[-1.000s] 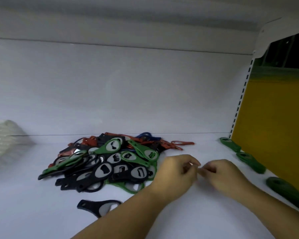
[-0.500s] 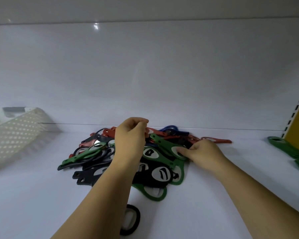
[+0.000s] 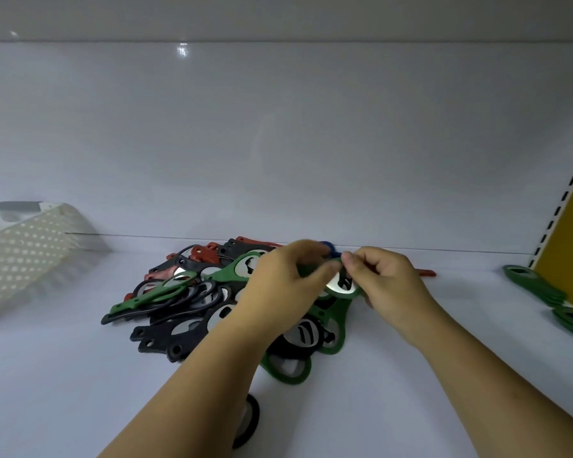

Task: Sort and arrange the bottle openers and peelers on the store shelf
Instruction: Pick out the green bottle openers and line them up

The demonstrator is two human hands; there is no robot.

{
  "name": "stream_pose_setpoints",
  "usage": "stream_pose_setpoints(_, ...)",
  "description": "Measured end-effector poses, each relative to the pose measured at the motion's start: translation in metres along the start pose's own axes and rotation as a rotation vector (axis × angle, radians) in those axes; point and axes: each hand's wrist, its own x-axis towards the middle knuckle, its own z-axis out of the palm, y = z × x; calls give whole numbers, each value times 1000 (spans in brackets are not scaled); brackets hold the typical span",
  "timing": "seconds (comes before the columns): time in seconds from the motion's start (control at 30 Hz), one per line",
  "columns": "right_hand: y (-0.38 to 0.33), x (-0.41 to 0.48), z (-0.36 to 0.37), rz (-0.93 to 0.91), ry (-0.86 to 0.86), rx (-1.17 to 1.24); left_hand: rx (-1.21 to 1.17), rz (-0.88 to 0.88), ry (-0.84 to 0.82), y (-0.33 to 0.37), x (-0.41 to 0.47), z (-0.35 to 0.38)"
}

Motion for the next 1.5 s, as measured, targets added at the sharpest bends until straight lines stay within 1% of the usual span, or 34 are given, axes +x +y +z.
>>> stream_pose_setpoints(0.07,-4,-2,0,-16,43,61,-21,-37,-139,4,-2,-2)
stream_pose_setpoints(0.13,-9,-3,-1,-32,83,104,-88,-114,-232,5,-2,-6)
stream_pose_setpoints(0.2,-10,-5,0,-35,83,126,-183,-188,-267,5,0,-11)
stream_pose_setpoints(0.27,-8,-5,1,3,62,113,-296,-255,-254,4,1,-13)
stream_pose_setpoints(0.33,-5,-4,1,62,29,48,-401,-315,-204,1,3,-14)
stream_pose_setpoints(0.4,-2,-4,1,84,-17,-77,-536,-371,-120,-1,3,-13)
stream_pose_setpoints(0.47,1,-4,1,72,-85,-171,-686,-427,15,-2,6,-15)
stream_pose_setpoints(0.53,4,-6,4,49,-171,-262,-802,-490,194,-3,9,-19)
stream_pose_setpoints(0.57,4,-7,5,44,-214,-330,-833,-517,272,-3,10,-20)
stream_pose_setpoints(0.63,4,-9,9,46,-274,-439,-858,-548,350,-4,11,-20)
stream_pose_setpoints(0.73,3,-11,12,62,-288,-437,-885,-569,356,-8,13,-20)
stream_pose_setpoints(0.83,3,-12,15,79,-278,-402,-1014,-599,327,-9,16,-21)
stream_pose_setpoints(0.97,3,-11,18,117,-268,-338,-1109,-582,234,-8,15,-19)
stream_pose_setpoints(1.13,3,-12,17,102,-317,-407,-1236,-587,171,-5,15,-18)
stream_pose_setpoints(1.2,1,-13,17,93,-328,-396,-1272,-564,149,-4,14,-16)
stream_pose_setpoints(1.37,-2,-14,20,117,-298,-360,-1386,-490,160,-10,16,-17)
stream_pose_setpoints(1.5,-6,-13,20,138,-233,-255,-1463,-468,235,-15,20,-19)
